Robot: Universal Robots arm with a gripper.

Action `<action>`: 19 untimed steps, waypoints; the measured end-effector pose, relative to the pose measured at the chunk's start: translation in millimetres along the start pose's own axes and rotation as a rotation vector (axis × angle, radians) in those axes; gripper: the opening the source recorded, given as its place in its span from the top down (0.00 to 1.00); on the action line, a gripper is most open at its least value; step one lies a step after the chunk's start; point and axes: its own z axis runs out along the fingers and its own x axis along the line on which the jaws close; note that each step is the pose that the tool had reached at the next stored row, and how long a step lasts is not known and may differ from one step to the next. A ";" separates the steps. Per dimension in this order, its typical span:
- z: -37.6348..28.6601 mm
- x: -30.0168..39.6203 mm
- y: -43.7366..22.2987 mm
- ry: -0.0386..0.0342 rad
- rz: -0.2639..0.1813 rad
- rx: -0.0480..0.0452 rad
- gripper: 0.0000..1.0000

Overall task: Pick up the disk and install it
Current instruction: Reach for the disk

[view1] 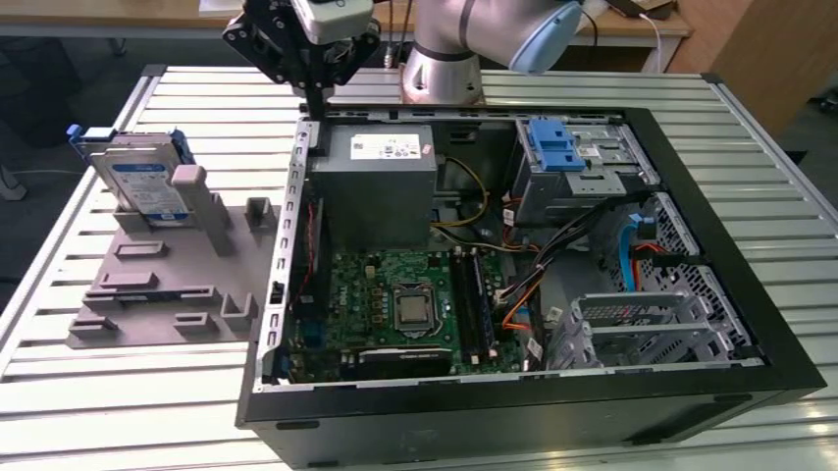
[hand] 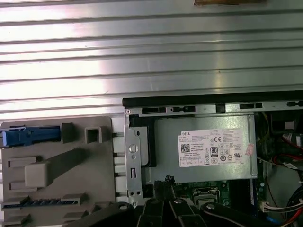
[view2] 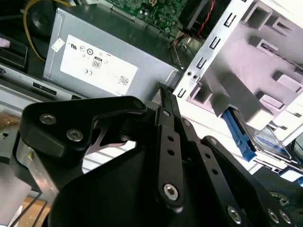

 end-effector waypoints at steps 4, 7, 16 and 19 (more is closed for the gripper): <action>0.1 9.0 0.0 -0.0001 0.000 0.0000 0.89; 0.4 14.5 0.3 -0.0001 0.000 0.0000 0.89; 1.0 21.1 -0.1 0.0007 0.000 0.0001 0.89; 1.1 22.3 -0.2 0.0008 0.000 0.0001 0.89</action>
